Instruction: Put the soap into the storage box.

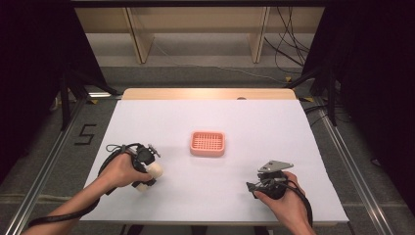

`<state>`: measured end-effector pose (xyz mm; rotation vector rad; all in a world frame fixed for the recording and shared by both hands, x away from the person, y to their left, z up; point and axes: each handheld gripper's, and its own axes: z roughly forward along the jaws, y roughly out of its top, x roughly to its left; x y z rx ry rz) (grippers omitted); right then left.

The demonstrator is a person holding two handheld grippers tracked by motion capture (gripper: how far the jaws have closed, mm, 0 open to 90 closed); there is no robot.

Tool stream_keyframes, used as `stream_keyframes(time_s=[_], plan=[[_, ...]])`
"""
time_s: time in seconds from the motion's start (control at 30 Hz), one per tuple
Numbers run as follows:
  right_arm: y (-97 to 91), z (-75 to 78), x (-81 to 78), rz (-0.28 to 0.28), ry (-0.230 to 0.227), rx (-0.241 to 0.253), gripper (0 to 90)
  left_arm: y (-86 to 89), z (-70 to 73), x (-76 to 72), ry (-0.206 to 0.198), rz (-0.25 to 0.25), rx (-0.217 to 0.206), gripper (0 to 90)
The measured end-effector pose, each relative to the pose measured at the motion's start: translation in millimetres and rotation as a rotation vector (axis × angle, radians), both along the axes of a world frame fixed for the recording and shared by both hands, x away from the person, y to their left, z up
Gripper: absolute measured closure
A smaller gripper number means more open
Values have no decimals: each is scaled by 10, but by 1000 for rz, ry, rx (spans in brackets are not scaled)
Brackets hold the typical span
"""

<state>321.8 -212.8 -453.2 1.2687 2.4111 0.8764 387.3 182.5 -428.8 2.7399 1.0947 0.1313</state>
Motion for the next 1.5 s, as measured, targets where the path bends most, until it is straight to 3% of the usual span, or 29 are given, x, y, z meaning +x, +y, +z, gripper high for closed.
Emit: stream_keyframes(time_s=[0.47, 0.77, 0.83, 0.93, 1.5], plan=[[3, 0, 2, 0, -4, 0, 476, -8, 56, 38, -61, -12, 6, 497], [9, 2, -1, -2, -8, 3, 476, -20, 88, 62, -78, -14, 4, 497], [-3, -12, 11, 16, -40, 0, 476, -26, 96, 81, -82, -21, 5, 497], [1, 8, -1, 0, -20, 3, 475, -30, 103, 91, -84, -22, 6, 497], [-9, 3, -15, -7, -44, 14, 474, -86, 138, 171, -118, -56, 18, 498]])
